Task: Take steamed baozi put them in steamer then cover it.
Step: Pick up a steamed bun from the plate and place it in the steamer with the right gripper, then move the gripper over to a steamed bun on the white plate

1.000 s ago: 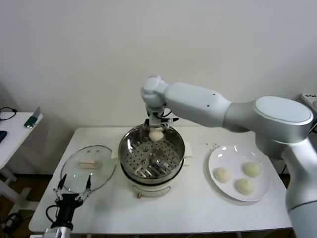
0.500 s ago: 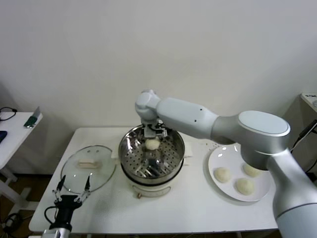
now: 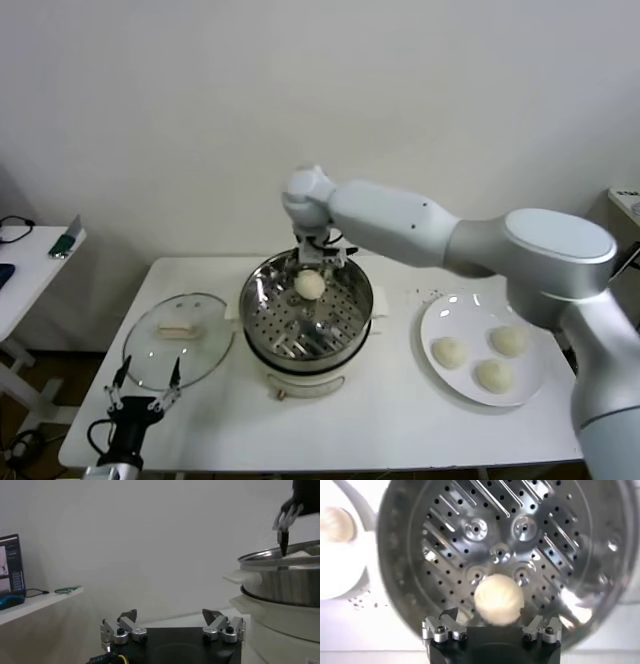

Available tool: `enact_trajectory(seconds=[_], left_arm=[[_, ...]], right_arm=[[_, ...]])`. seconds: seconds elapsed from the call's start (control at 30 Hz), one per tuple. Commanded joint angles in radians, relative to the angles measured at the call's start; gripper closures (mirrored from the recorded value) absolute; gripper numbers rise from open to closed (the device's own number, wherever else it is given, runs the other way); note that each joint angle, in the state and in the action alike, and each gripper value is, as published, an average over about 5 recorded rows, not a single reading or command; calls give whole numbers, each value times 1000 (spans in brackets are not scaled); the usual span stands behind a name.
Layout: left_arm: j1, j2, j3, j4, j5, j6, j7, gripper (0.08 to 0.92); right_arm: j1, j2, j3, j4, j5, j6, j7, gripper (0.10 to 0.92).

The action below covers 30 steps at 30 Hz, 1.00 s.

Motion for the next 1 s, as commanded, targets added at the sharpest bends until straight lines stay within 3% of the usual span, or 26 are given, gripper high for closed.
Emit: enact_trajectory(seconds=[0.03, 0.17, 0.33, 0.53, 0.73, 1.0], left_arm=[[-6, 6, 7, 6, -2, 2, -2, 177], [-3, 1, 24, 4, 8, 0, -3, 177], [6, -4, 39, -5, 22, -1, -3, 177], [9, -6, 44, -16, 30, 3, -2, 177], [17, -9, 44, -30, 38, 5, -2, 177], [26, -4, 29, -28, 33, 5, -3, 177]], right_arm=[[228, -258, -148, 144, 361, -173, 160, 203], [251, -435, -188, 269, 439, -324, 177, 203], [289, -676, -308, 445, 576, -640, 228, 203], [157, -872, -256, 516, 645, -922, 256, 203], [-153, -943, -44, 499, 552, -986, 223, 203], [-400, -872, 101, 371, 388, -927, 174, 203]])
